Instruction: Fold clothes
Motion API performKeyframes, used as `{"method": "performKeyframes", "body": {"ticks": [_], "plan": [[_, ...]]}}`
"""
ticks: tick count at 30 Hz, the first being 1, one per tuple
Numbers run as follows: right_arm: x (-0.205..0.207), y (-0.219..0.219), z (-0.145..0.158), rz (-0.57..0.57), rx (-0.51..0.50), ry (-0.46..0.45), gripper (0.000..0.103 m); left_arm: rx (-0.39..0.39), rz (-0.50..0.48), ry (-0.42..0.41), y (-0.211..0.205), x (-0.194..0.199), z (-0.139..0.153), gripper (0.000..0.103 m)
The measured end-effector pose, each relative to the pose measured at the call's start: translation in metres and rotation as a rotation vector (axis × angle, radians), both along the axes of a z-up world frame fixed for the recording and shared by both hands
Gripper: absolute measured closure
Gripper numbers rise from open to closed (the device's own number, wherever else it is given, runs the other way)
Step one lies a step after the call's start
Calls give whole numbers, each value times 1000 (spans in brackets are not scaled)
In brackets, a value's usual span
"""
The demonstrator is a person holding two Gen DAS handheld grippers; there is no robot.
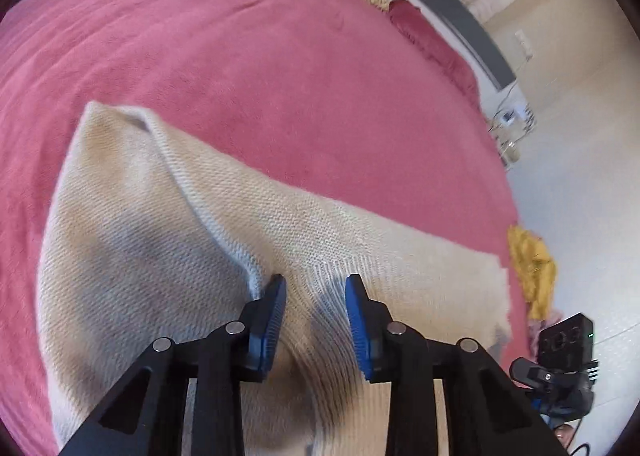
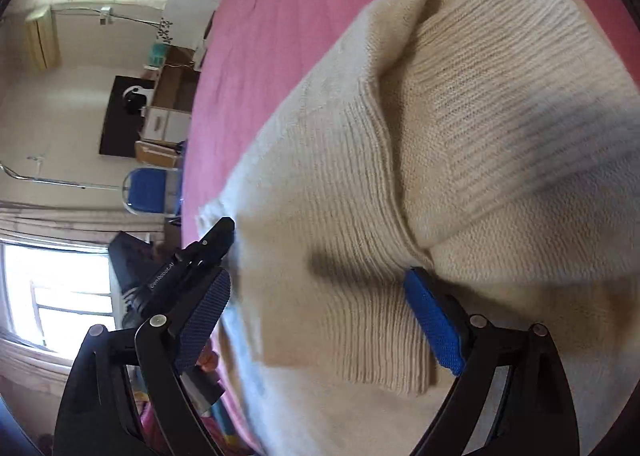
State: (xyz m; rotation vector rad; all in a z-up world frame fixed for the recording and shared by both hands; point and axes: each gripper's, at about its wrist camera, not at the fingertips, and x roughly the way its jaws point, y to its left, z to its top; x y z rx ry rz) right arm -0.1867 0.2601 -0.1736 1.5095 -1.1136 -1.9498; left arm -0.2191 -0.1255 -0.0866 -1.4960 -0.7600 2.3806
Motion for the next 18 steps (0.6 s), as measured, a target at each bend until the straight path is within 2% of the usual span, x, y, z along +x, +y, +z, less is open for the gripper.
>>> {"method": "performKeyframes", "body": {"ticks": [2, 5, 7, 9, 11, 12, 14, 18], "plan": [[11, -1, 9, 36, -23, 28, 11, -4, -6, 2, -2, 11, 6, 63], [31, -2, -1, 95, -37, 4, 11, -11, -15, 2, 0, 26, 14, 62], [37, 7, -21, 62, 7, -32, 11, -16, -21, 2, 1, 36, 19, 64], [46, 27, -20, 5, -44, -42, 11, -20, -27, 2, 1, 46, 24, 67], [59, 36, 1, -34, 6, -37, 11, -25, -32, 2, 2, 56, 29, 66], [71, 39, 16, -21, 13, -7, 11, -27, -35, 2, 3, 62, 31, 63], [104, 49, 39, 24, -24, 54, 11, -25, -40, 8, 2, 74, 38, 63], [190, 74, 69, 66, -97, 133, 5, 72, -23, 84, -27, 151, 64, 60]]}}
